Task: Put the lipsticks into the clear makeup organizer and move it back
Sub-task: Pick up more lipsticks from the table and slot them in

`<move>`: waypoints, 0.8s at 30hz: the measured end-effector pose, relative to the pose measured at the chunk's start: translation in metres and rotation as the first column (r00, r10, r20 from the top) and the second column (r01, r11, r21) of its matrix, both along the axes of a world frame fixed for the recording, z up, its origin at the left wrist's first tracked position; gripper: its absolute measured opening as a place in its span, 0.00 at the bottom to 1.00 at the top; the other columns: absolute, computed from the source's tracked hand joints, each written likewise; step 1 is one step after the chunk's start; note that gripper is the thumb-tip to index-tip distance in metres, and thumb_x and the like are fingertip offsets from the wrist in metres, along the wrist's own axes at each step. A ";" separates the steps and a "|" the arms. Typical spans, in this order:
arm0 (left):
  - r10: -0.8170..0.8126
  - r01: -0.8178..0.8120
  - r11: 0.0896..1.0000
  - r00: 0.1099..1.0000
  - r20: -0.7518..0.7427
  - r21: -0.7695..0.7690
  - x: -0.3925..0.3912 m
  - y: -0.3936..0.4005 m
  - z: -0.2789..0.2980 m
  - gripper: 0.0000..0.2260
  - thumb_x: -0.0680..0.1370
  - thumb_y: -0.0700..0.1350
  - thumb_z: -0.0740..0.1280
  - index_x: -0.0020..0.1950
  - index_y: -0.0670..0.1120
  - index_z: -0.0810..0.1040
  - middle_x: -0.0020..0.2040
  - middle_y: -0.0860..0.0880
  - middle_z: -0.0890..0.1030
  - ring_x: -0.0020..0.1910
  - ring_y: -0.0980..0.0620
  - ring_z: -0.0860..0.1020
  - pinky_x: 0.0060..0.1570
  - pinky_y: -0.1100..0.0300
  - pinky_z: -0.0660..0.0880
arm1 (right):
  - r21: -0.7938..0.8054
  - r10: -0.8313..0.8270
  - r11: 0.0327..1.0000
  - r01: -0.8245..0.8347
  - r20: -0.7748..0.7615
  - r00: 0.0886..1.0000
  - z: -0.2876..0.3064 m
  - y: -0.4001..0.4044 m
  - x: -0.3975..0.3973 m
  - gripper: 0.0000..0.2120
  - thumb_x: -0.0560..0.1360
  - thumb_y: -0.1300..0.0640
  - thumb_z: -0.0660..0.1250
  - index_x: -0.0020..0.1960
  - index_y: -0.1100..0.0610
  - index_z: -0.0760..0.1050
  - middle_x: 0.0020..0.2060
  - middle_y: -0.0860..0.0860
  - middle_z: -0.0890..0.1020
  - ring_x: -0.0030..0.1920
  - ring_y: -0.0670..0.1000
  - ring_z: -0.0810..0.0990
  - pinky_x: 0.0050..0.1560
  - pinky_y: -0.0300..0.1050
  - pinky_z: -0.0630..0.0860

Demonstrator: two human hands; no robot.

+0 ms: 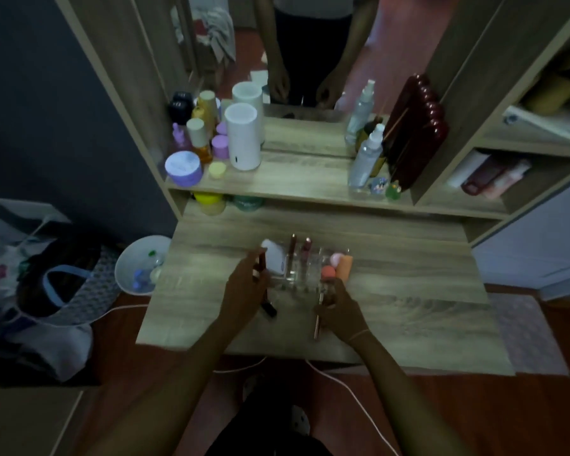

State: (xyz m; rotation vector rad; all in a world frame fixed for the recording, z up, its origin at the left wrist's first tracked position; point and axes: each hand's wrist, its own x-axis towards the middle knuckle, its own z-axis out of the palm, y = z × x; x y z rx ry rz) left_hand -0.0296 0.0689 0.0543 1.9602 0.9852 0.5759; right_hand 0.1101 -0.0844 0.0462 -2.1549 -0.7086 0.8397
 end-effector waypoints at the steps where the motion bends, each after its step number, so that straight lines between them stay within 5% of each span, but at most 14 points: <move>1: -0.025 0.025 1.000 0.999 0.020 0.004 0.004 0.003 0.000 0.17 0.79 0.42 0.64 0.67 0.46 0.70 0.54 0.50 0.79 0.48 0.56 0.77 0.43 0.74 0.70 | 0.017 -0.010 1.000 0.010 0.011 1.000 0.004 0.004 0.001 0.27 0.69 0.63 0.70 0.66 0.50 0.66 0.43 0.56 0.82 0.43 0.59 0.82 0.47 0.54 0.79; 3: -0.045 0.045 0.999 0.999 0.019 0.025 0.013 0.011 0.000 0.15 0.79 0.43 0.64 0.65 0.45 0.72 0.50 0.50 0.80 0.44 0.55 0.78 0.40 0.75 0.69 | 0.051 -0.032 0.998 0.030 0.043 0.999 0.008 0.011 0.006 0.27 0.69 0.64 0.70 0.65 0.51 0.66 0.44 0.59 0.83 0.42 0.61 0.83 0.44 0.57 0.80; 5: -0.032 0.031 0.999 0.999 0.027 0.035 0.023 0.018 0.003 0.11 0.78 0.43 0.65 0.60 0.43 0.75 0.46 0.46 0.82 0.43 0.54 0.79 0.42 0.65 0.71 | 0.078 -0.076 0.994 0.070 0.067 0.995 0.013 0.019 0.013 0.26 0.70 0.63 0.71 0.64 0.51 0.66 0.42 0.57 0.83 0.39 0.60 0.83 0.39 0.55 0.81; 9: -0.050 0.063 0.993 0.991 0.122 -0.100 0.040 0.024 0.008 0.10 0.76 0.44 0.68 0.56 0.46 0.75 0.49 0.47 0.82 0.46 0.52 0.81 0.51 0.50 0.79 | 0.176 -0.220 0.962 0.206 0.059 0.974 0.020 0.032 0.031 0.26 0.69 0.62 0.73 0.61 0.48 0.67 0.35 0.45 0.80 0.33 0.43 0.81 0.29 0.29 0.73; 11: -0.099 0.118 0.984 0.984 0.146 -0.132 0.047 0.028 0.007 0.07 0.76 0.45 0.69 0.53 0.48 0.76 0.50 0.47 0.81 0.48 0.50 0.81 0.52 0.48 0.79 | 0.203 -0.240 0.955 0.218 0.092 0.966 0.022 0.039 0.040 0.26 0.68 0.61 0.74 0.62 0.50 0.68 0.36 0.44 0.79 0.33 0.40 0.78 0.32 0.26 0.71; 16: -0.153 0.157 0.987 0.982 0.107 -0.031 0.058 0.037 0.002 0.05 0.75 0.41 0.70 0.48 0.47 0.76 0.46 0.48 0.81 0.45 0.53 0.80 0.49 0.56 0.78 | 0.215 -0.234 0.957 0.192 0.187 0.954 0.022 0.059 0.058 0.11 0.67 0.60 0.75 0.47 0.55 0.77 0.38 0.52 0.83 0.40 0.53 0.82 0.43 0.49 0.77; 24: -0.215 0.215 0.977 0.977 -0.012 -0.005 0.060 0.035 -0.025 0.04 0.75 0.43 0.69 0.49 0.46 0.77 0.50 0.45 0.79 0.45 0.55 0.78 0.47 0.68 0.75 | 0.185 -0.131 0.980 0.076 0.310 0.942 0.010 0.076 0.072 0.10 0.68 0.63 0.73 0.45 0.54 0.75 0.43 0.53 0.82 0.44 0.52 0.80 0.48 0.54 0.79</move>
